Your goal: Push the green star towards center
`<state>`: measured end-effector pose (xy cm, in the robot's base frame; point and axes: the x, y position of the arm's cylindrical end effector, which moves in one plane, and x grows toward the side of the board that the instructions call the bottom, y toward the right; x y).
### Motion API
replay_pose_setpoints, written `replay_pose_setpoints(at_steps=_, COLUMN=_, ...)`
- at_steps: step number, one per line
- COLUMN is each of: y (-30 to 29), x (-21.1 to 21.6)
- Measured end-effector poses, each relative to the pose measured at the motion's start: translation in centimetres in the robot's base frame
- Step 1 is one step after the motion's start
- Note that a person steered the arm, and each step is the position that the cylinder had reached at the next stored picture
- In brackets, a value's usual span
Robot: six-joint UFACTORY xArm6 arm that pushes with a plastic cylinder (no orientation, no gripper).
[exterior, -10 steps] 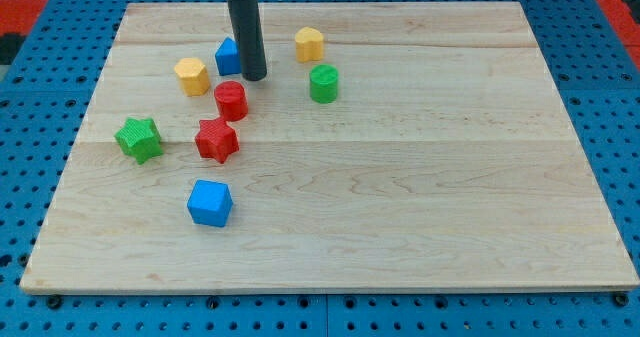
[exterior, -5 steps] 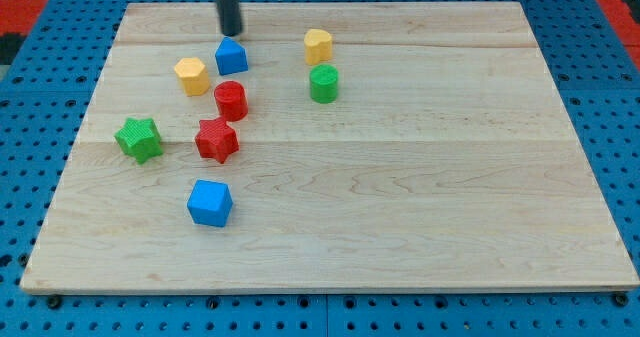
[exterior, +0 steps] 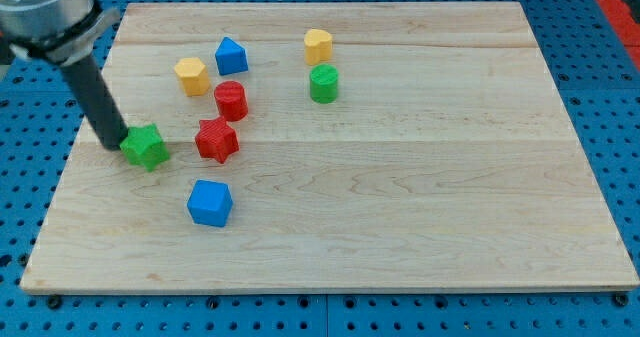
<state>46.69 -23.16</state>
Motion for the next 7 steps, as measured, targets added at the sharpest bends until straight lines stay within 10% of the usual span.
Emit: replay_pose_setpoints(at_steps=7, y=6.0, x=2.1)
